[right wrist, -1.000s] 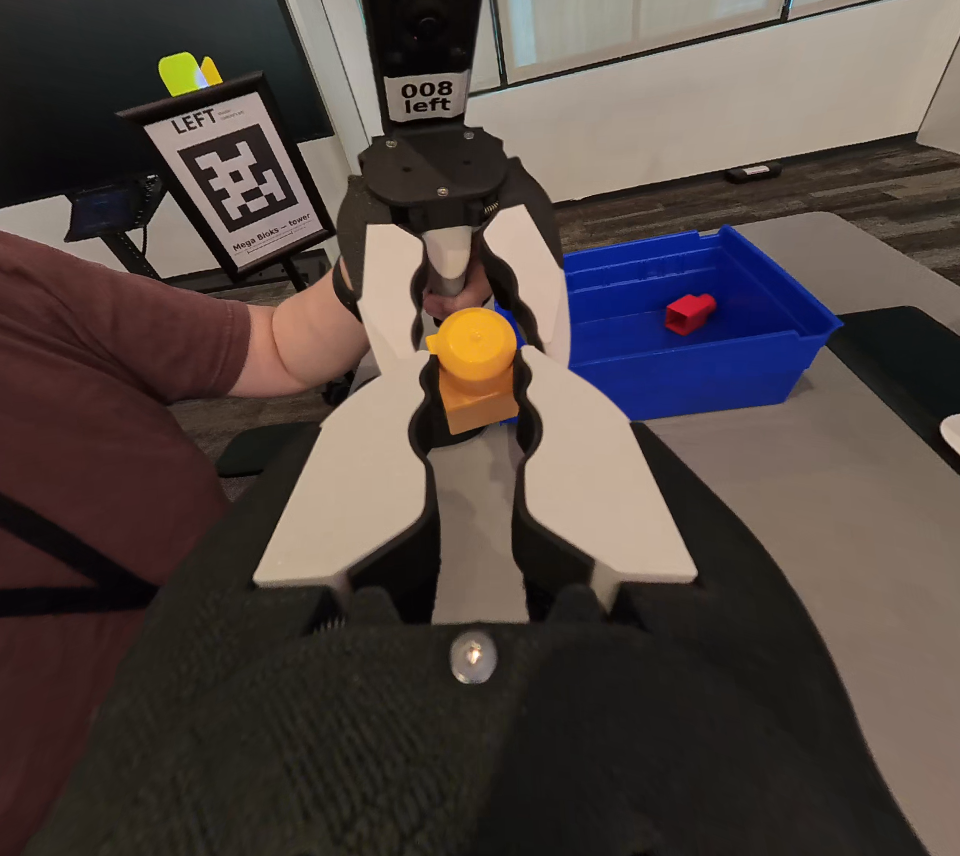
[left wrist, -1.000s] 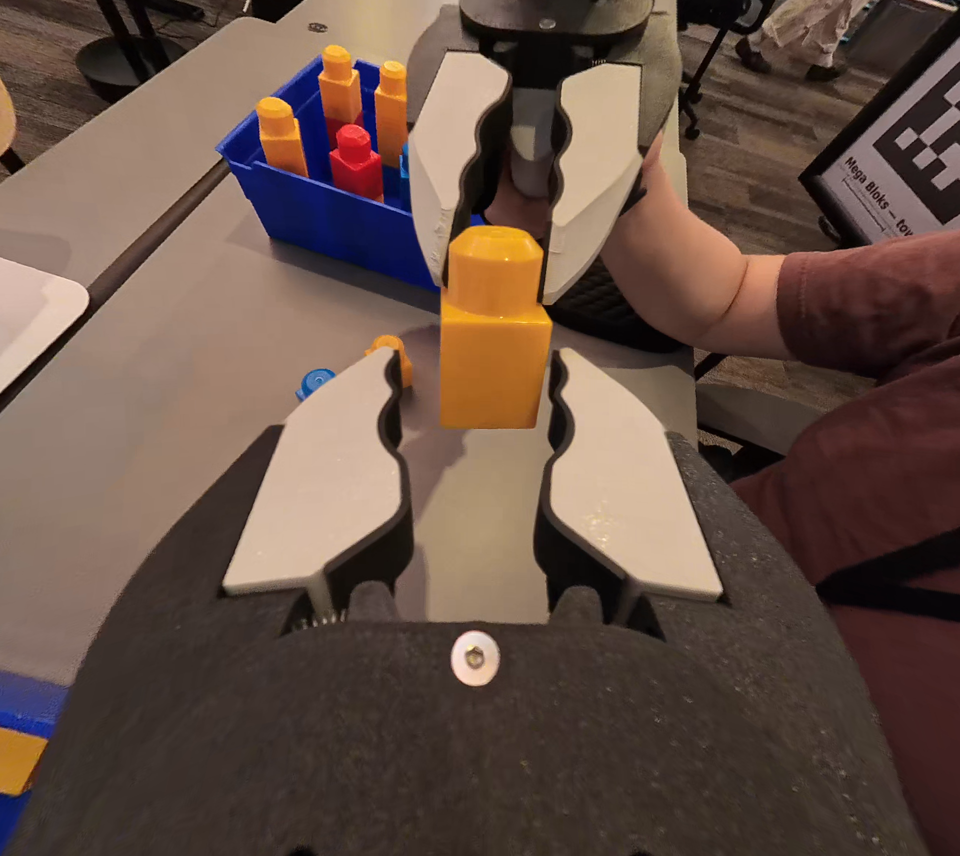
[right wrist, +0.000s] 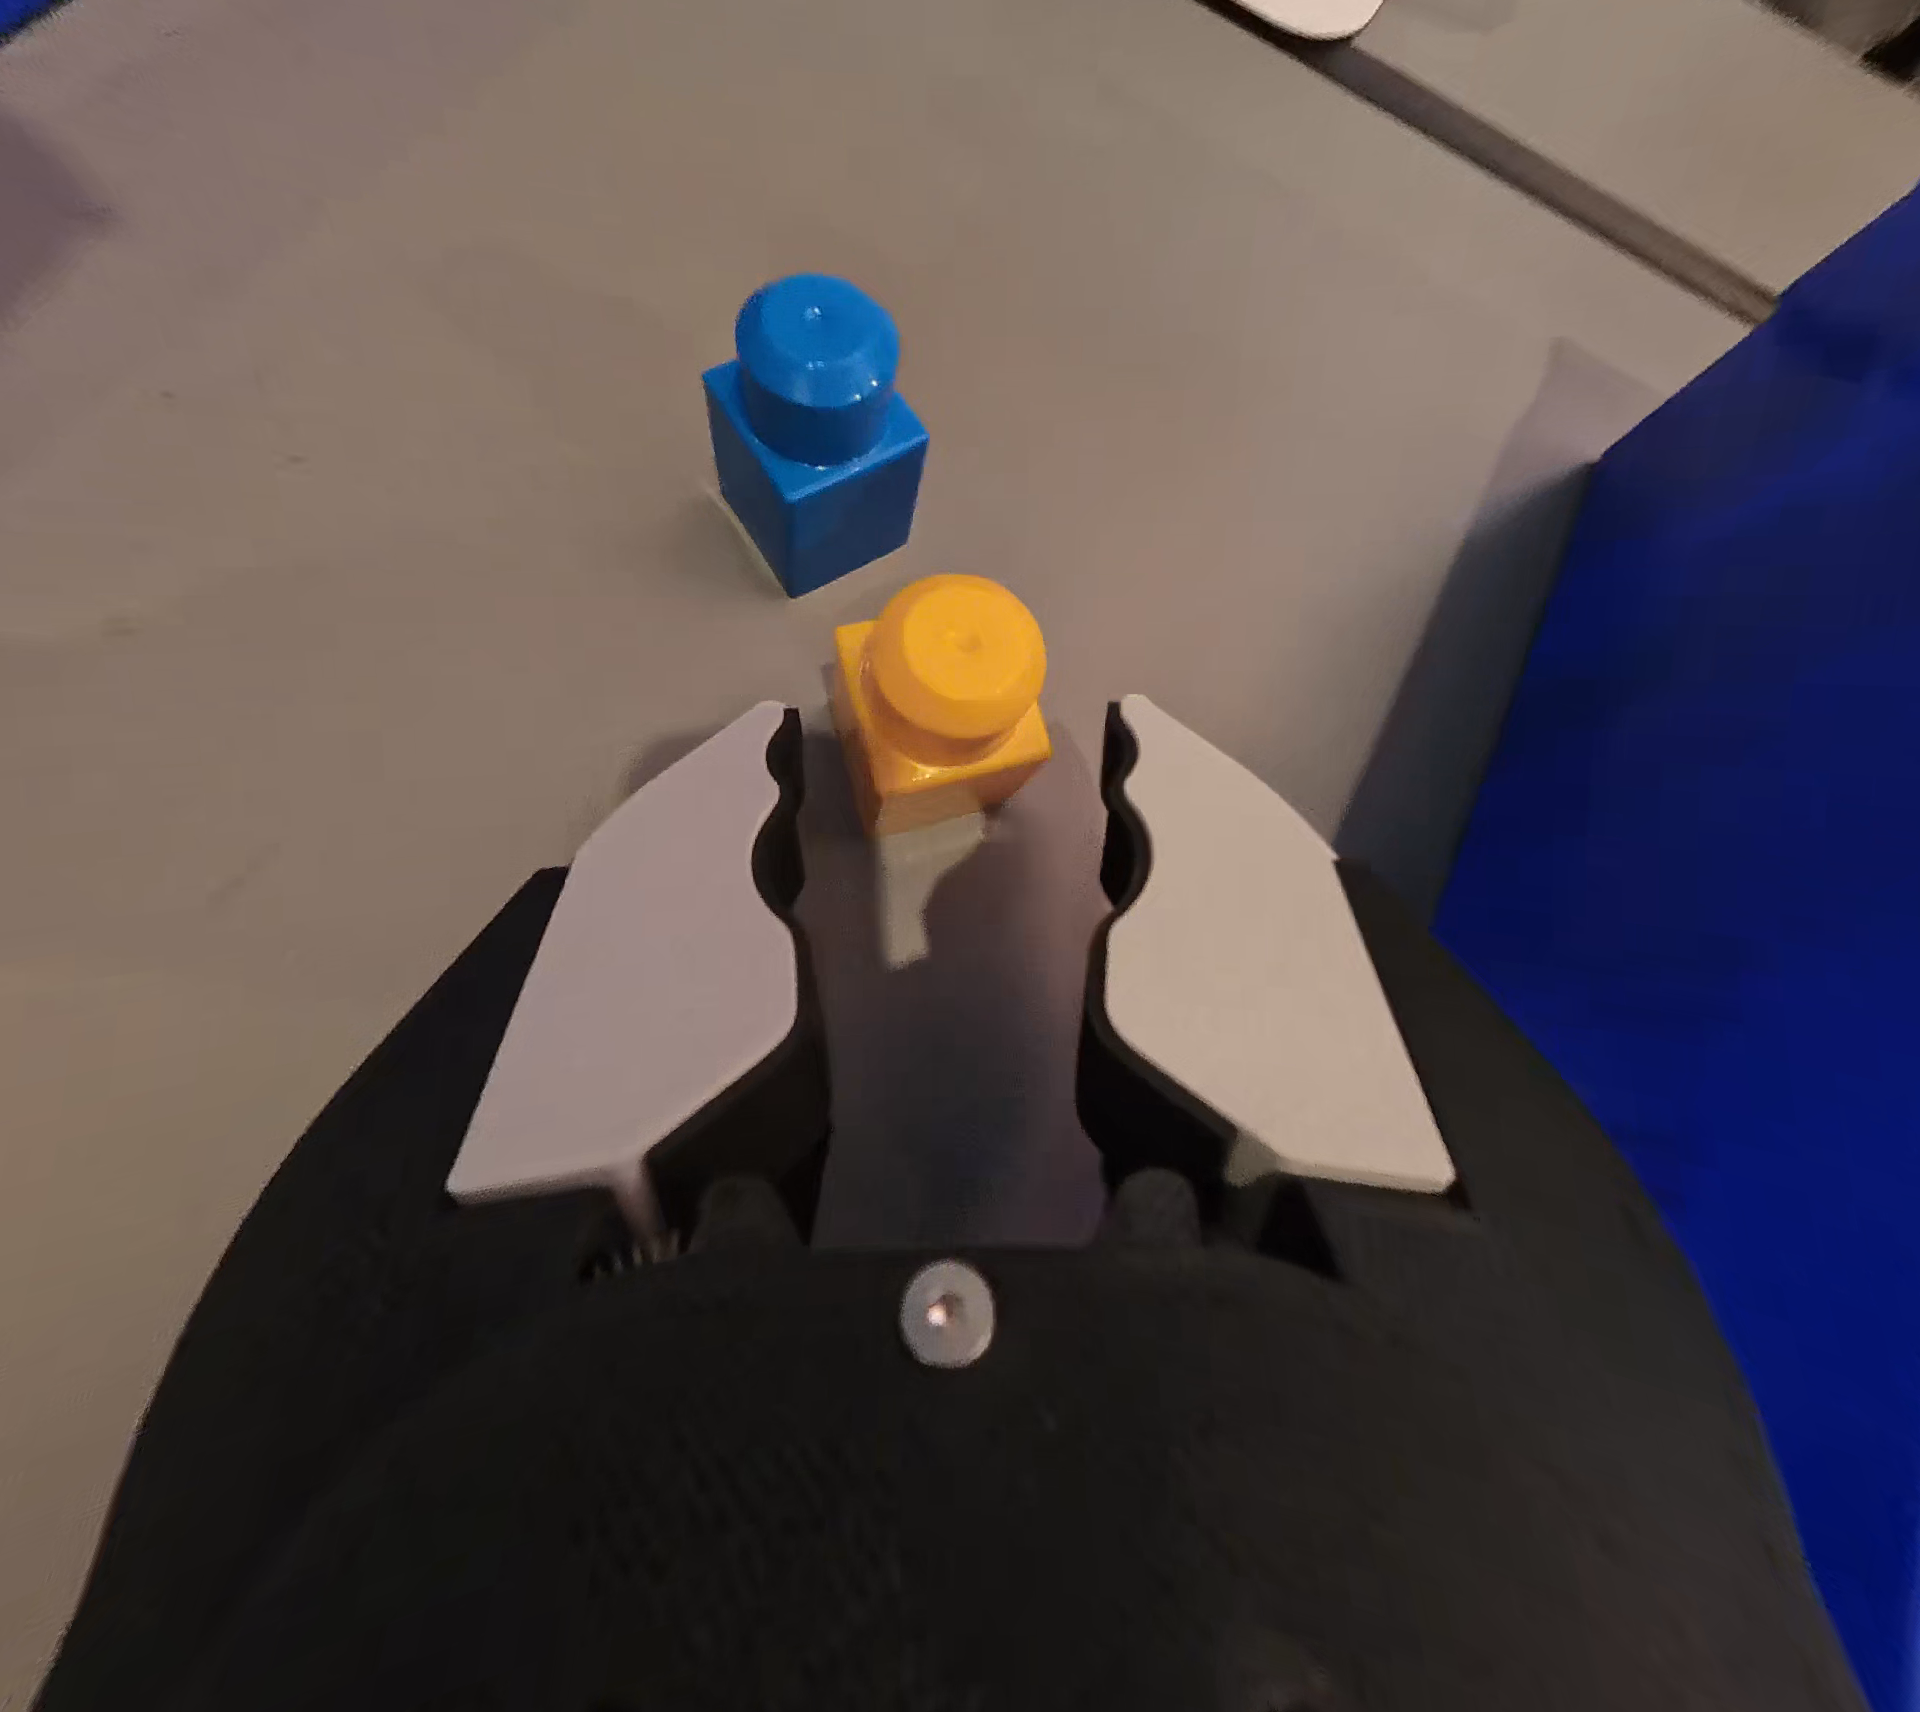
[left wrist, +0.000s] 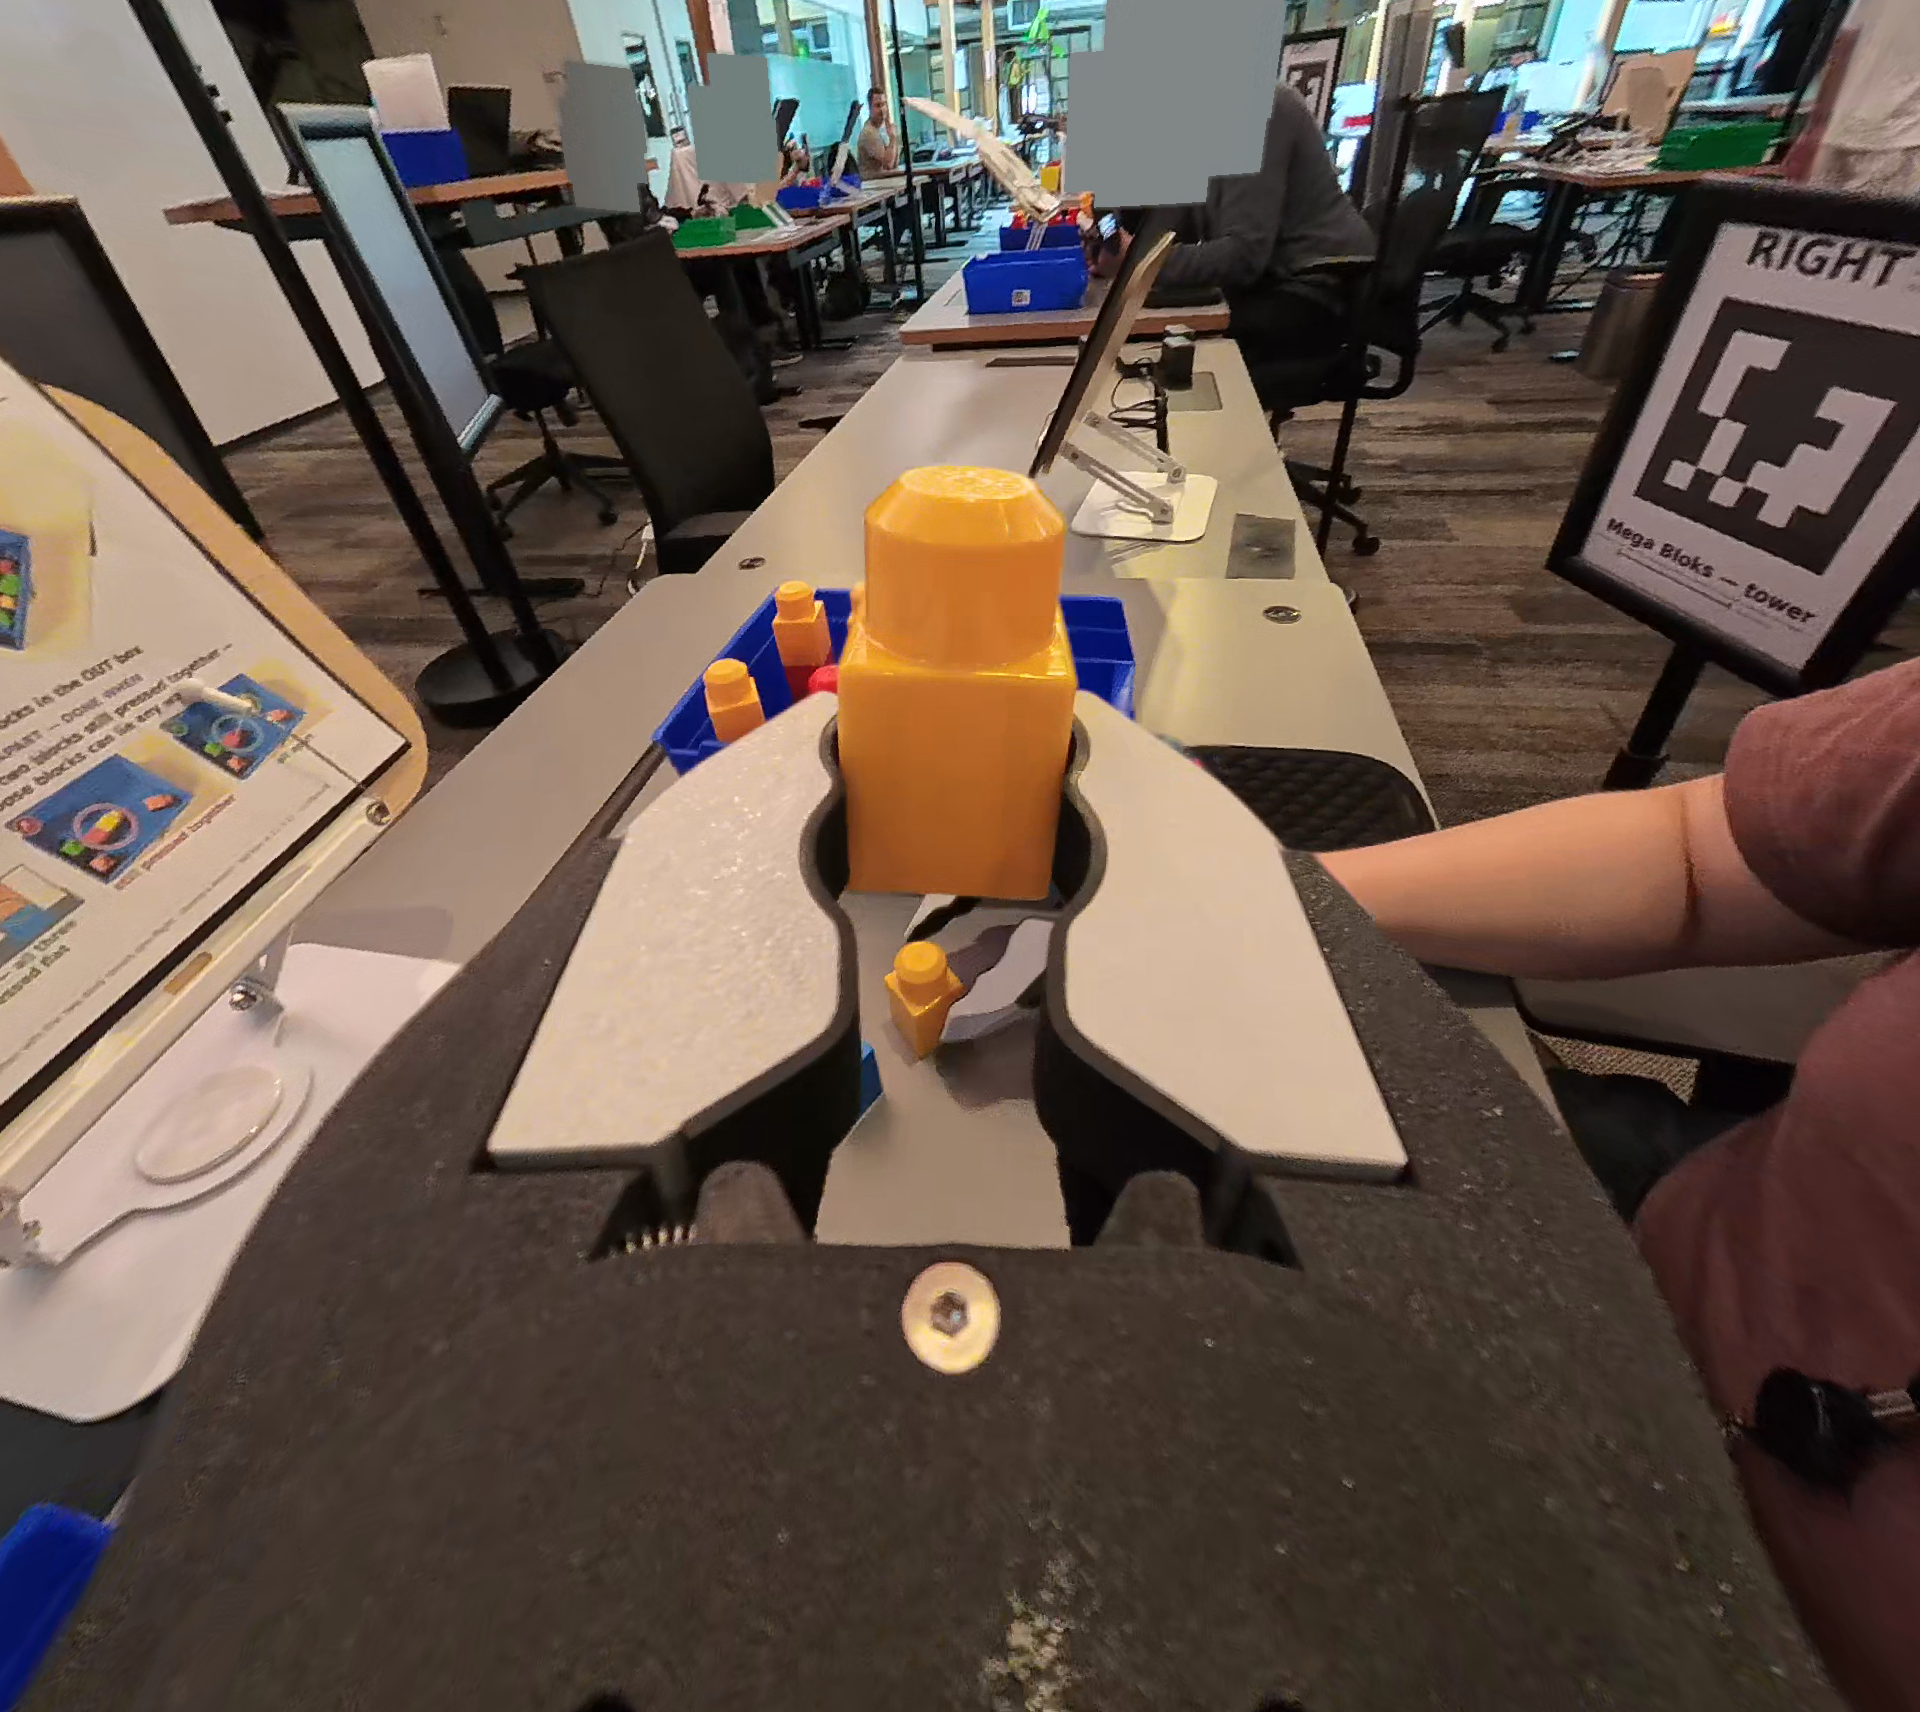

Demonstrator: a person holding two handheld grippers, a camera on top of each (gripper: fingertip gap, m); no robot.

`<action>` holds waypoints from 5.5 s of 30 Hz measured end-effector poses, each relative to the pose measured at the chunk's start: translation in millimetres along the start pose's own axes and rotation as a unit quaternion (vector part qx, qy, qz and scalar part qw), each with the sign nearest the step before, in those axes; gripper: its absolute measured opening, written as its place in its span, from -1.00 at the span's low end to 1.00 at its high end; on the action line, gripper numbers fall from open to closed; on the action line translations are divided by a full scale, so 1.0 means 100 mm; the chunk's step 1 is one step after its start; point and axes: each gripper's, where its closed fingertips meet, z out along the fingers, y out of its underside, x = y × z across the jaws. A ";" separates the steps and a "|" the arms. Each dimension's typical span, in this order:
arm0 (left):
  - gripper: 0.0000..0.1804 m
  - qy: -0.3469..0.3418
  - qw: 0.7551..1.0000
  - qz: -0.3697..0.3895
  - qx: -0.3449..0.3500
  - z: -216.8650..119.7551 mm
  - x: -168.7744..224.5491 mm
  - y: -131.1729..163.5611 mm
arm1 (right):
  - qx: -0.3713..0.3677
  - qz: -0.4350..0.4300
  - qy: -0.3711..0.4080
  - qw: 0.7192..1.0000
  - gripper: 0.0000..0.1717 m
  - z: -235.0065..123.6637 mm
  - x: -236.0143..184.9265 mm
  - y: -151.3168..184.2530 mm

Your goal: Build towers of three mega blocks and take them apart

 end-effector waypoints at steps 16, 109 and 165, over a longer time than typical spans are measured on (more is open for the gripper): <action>-0.61 0.067 0.994 -0.071 -0.047 0.25 0.05 0.35 | 0.254 0.004 -0.415 0.874 -0.58 -2.16 -0.53 -2.43; -0.60 -0.032 0.946 -0.277 -0.163 0.94 -0.51 0.68 | 0.162 -0.020 -0.579 0.798 -0.57 -1.98 0.24 -1.39; -0.59 0.136 0.905 -0.219 -0.338 1.13 0.11 0.44 | 0.144 -0.047 -0.639 0.754 -0.57 -1.73 -0.40 -1.50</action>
